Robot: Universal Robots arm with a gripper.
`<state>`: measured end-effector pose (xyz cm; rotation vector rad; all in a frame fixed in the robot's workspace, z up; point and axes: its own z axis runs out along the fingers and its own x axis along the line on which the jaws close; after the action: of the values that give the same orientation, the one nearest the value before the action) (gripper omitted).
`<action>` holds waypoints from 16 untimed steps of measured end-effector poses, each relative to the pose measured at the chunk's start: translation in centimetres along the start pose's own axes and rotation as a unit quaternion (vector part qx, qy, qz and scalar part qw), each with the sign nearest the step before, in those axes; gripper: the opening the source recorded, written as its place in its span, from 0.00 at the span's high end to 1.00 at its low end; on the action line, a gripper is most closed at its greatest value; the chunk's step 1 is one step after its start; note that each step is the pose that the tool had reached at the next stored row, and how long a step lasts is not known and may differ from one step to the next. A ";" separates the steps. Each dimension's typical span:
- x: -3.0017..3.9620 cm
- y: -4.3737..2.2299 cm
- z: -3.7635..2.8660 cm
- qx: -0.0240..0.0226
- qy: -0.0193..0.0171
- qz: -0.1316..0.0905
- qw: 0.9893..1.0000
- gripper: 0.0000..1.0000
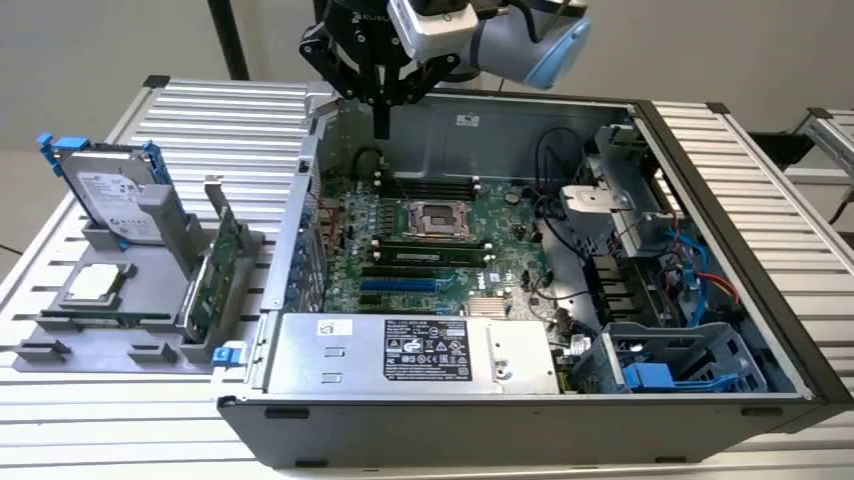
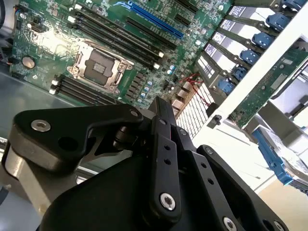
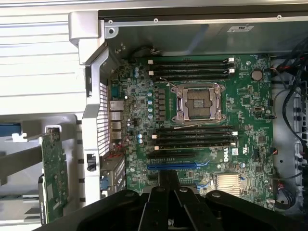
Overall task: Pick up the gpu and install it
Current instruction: 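Reach for the gpu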
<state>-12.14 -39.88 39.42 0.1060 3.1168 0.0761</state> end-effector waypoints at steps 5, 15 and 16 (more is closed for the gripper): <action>0.02 -0.01 0.02 0.000 0.000 0.000 1.000 1.00; 0.79 -0.06 -0.02 -0.001 0.000 0.000 1.000 1.00; 0.88 -0.06 -0.02 -0.001 0.000 0.000 1.000 1.00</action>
<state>-13.02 -39.88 39.42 0.1061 3.1167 0.0791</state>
